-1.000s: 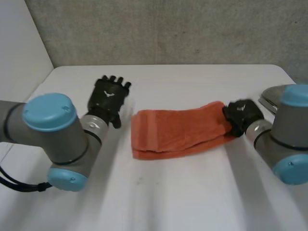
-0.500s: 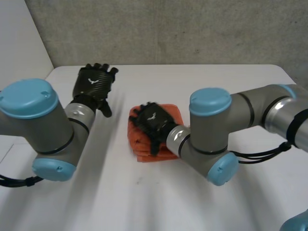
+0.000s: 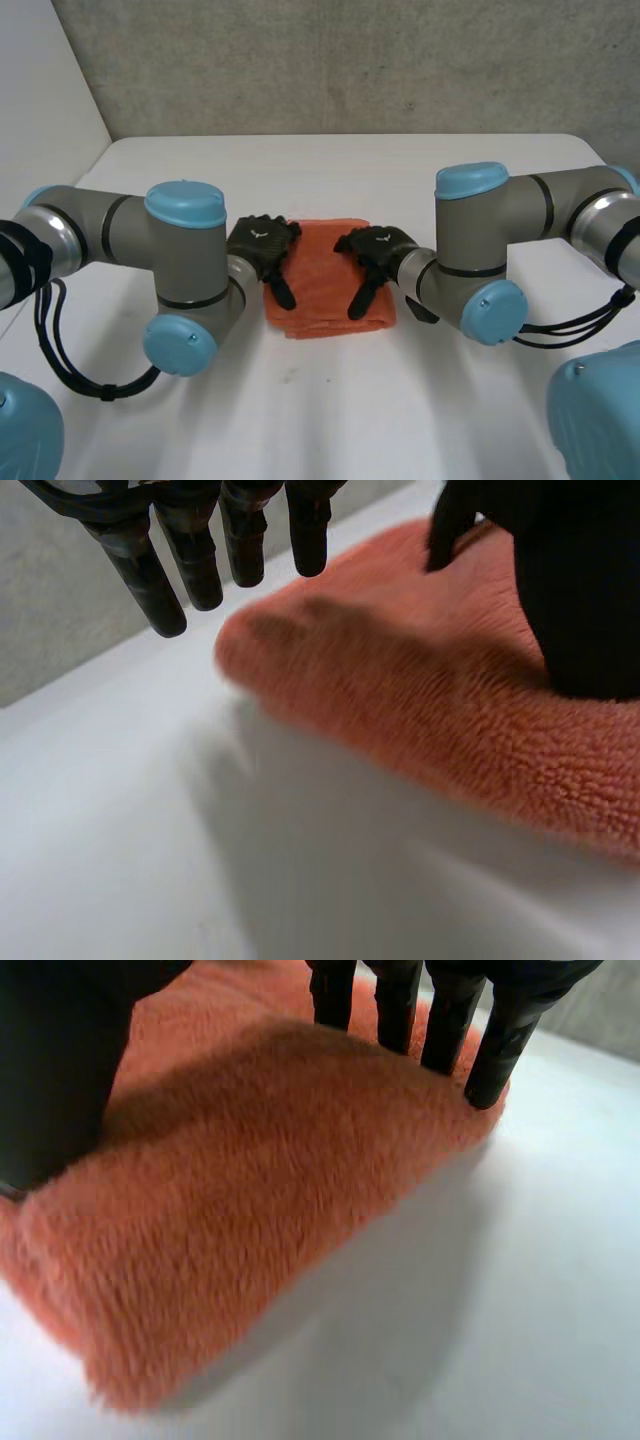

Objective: Fold the laundry.

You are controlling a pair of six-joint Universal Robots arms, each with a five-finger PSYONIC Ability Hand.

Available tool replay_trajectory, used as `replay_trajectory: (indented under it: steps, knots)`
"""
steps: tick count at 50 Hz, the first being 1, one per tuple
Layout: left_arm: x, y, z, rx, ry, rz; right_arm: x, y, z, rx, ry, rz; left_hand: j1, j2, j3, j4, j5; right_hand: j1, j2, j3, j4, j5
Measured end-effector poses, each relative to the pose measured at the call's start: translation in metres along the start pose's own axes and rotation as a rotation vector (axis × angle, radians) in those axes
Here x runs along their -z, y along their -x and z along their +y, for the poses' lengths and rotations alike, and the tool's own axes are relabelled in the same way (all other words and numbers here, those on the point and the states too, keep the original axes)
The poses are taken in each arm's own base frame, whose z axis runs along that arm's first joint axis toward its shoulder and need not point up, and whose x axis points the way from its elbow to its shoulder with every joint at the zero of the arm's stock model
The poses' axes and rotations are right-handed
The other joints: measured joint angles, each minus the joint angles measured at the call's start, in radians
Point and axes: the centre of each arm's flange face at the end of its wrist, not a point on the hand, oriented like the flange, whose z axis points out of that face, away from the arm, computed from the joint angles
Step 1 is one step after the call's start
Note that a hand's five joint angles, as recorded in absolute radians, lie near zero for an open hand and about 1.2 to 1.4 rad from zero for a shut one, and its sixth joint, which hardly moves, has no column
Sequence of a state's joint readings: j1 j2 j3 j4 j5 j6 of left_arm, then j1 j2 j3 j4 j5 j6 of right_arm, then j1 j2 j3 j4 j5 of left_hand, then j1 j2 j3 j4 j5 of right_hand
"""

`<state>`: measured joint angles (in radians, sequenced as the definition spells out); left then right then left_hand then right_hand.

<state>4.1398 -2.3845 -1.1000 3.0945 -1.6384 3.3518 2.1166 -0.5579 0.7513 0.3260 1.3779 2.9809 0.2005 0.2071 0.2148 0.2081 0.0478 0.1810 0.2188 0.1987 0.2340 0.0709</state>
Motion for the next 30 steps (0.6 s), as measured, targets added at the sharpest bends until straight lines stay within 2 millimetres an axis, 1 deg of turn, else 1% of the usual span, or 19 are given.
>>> replay_trajectory:
  steps: [4, 6, 8, 10, 11, 12, 15, 16, 18, 19, 20, 22, 23, 24, 25, 26, 28, 29, 30]
  knots:
    - [0.004, 0.003, 0.003, -0.046, 0.036, -0.009, 0.002, -0.006, 0.001, 0.035, 0.033, 0.034, -0.001, -0.002, -0.002, -0.002, 0.000, -0.038, -0.029, -0.020, 0.000, 0.000]
    - [0.006, 0.002, 0.001, -0.058, 0.040, -0.007, 0.005, -0.008, -0.002, 0.047, 0.033, 0.048, -0.003, -0.002, -0.002, -0.002, 0.000, -0.041, -0.029, -0.019, 0.000, 0.000]
    - [0.012, 0.001, -0.006, -0.073, 0.029, -0.002, 0.013, -0.011, -0.012, 0.064, 0.012, 0.070, -0.003, -0.002, -0.002, -0.002, 0.000, -0.042, -0.029, -0.020, 0.000, 0.000]
    - [0.017, 0.000, -0.016, -0.079, 0.004, 0.003, 0.021, -0.011, -0.022, 0.076, -0.021, 0.083, -0.003, -0.002, -0.002, -0.002, 0.000, -0.042, -0.029, -0.020, 0.000, -0.001]
    - [0.022, 0.000, -0.026, -0.081, -0.025, 0.006, 0.027, -0.011, -0.028, 0.084, -0.047, 0.091, -0.003, -0.002, -0.002, -0.002, 0.000, -0.042, -0.029, -0.020, 0.000, -0.003]
    - [0.024, 0.000, -0.030, -0.081, -0.038, 0.007, 0.029, -0.011, -0.030, 0.087, -0.058, 0.094, -0.003, -0.002, -0.002, -0.002, 0.000, -0.042, -0.029, -0.020, 0.000, -0.003]
    - [0.041, -0.001, -0.064, -0.077, -0.151, 0.027, 0.046, -0.008, -0.045, 0.110, -0.146, 0.113, -0.003, -0.002, -0.002, -0.002, 0.000, -0.042, -0.029, -0.019, 0.000, -0.003]
    - [0.043, 0.000, -0.067, -0.076, -0.164, 0.031, 0.049, -0.007, -0.046, 0.113, -0.157, 0.115, -0.003, -0.002, -0.002, -0.002, 0.000, -0.042, -0.029, -0.020, 0.000, -0.003]
    - [0.053, 0.000, -0.089, -0.068, -0.244, 0.065, 0.058, -0.001, -0.048, 0.127, -0.204, 0.117, -0.003, -0.002, -0.002, -0.002, 0.000, -0.042, -0.029, -0.019, 0.000, -0.003]
    - [0.053, 0.000, -0.089, -0.068, -0.244, 0.065, 0.058, -0.001, -0.048, 0.127, -0.204, 0.117, -0.003, -0.002, -0.002, -0.002, 0.000, -0.042, -0.029, -0.019, 0.000, -0.003]
    - [0.060, 0.000, -0.105, -0.057, -0.309, 0.101, 0.064, 0.006, -0.047, 0.139, -0.231, 0.111, -0.003, -0.002, -0.002, -0.002, 0.000, -0.042, -0.029, -0.020, 0.000, -0.003]
    - [0.066, 0.002, -0.119, -0.043, -0.357, 0.136, 0.066, 0.013, -0.043, 0.147, -0.241, 0.101, -0.003, -0.002, -0.002, -0.002, 0.000, -0.042, -0.029, -0.020, 0.000, -0.003]
    - [0.069, 0.003, -0.127, -0.028, -0.383, 0.160, 0.068, 0.022, -0.037, 0.158, -0.244, 0.086, -0.003, -0.002, -0.002, -0.002, 0.000, -0.042, -0.029, -0.020, 0.000, -0.003]
    - [0.072, 0.004, -0.133, -0.014, -0.400, 0.181, 0.068, 0.027, -0.033, 0.165, -0.243, 0.075, -0.003, -0.002, -0.002, -0.002, 0.000, -0.042, -0.029, -0.020, 0.000, -0.003]
    - [0.072, 0.004, -0.133, -0.014, -0.400, 0.181, 0.068, 0.027, -0.033, 0.165, -0.243, 0.075, -0.003, -0.002, -0.002, -0.002, 0.000, -0.042, -0.029, -0.020, 0.000, -0.003]
    - [0.075, 0.006, -0.142, 0.012, -0.417, 0.216, 0.067, 0.037, -0.024, 0.178, -0.231, 0.055, -0.002, -0.002, -0.002, -0.002, 0.000, -0.042, -0.029, -0.020, 0.000, -0.003]
    - [0.078, 0.008, -0.149, 0.038, -0.423, 0.247, 0.064, 0.042, -0.016, 0.188, -0.219, 0.043, -0.002, -0.002, -0.002, -0.002, 0.000, -0.042, -0.029, -0.020, 0.000, -0.003]
    - [0.080, 0.010, -0.154, 0.062, -0.422, 0.276, 0.060, 0.047, -0.007, 0.197, -0.204, 0.032, -0.002, -0.002, -0.002, -0.002, 0.000, -0.042, -0.029, -0.020, 0.000, -0.003]
    - [0.081, 0.010, -0.156, 0.076, -0.420, 0.294, 0.058, 0.049, -0.003, 0.202, -0.196, 0.029, -0.002, -0.002, -0.002, -0.002, 0.000, -0.042, -0.029, -0.020, 0.000, -0.003]
